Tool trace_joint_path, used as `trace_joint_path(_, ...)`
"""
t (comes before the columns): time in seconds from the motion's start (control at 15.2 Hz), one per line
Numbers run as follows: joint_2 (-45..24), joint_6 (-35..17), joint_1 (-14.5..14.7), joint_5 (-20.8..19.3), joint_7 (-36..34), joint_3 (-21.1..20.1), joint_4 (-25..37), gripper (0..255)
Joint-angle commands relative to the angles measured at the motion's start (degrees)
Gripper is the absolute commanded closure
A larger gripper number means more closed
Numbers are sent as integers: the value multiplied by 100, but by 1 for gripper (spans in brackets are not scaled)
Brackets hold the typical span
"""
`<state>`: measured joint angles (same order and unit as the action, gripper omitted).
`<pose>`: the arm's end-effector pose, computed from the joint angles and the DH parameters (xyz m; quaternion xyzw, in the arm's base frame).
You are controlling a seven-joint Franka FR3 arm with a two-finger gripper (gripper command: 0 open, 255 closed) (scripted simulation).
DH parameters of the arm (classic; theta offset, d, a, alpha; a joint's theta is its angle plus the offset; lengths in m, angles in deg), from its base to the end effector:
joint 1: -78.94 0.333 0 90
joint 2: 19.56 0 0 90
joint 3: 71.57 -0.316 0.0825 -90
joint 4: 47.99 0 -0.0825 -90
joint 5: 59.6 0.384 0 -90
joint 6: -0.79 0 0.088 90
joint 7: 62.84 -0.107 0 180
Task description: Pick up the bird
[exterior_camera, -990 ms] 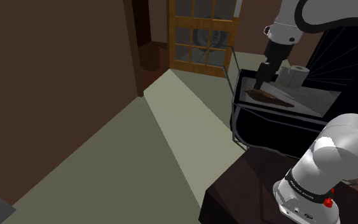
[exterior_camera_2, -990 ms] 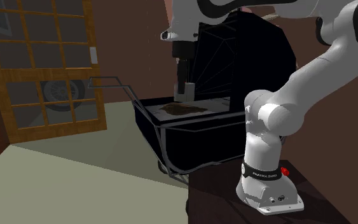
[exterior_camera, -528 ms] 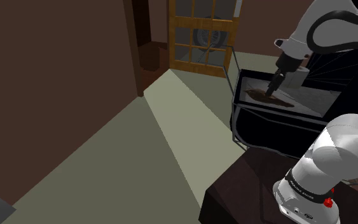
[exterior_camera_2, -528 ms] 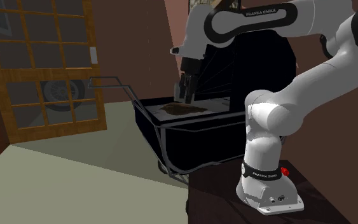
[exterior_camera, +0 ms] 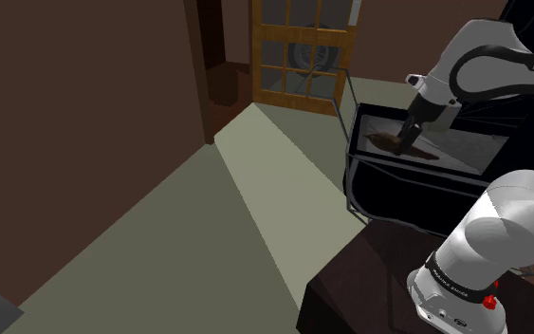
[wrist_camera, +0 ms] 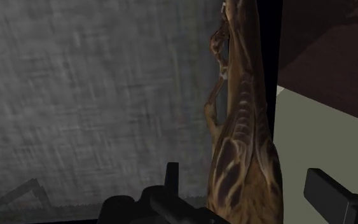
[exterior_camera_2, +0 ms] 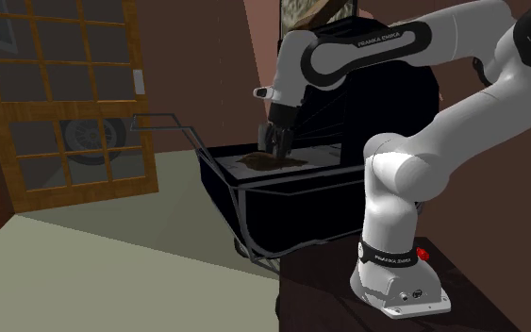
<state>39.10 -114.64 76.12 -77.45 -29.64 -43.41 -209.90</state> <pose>0.2469 -0.1537 0.4427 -0.9804 -0.1665 -0.1043 0.0175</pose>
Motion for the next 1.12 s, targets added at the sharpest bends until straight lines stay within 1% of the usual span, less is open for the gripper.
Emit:
trace_joint_path(0.0, -4, -116, -39, -55, 25, 58, -112, 0)
trace_joint_path(0.07, -3, -116, -39, -55, 25, 57, -112, 0)
trace_joint_path(0.13, -2, -122, -42, -58, 25, 59, -121, 255)
trace_joint_path(0.73, -4, -116, -40, -55, 25, 57, -112, 255)
trace_joint_path(1.06, 70, 287, 36, 89, -7, -101, 228, 255)
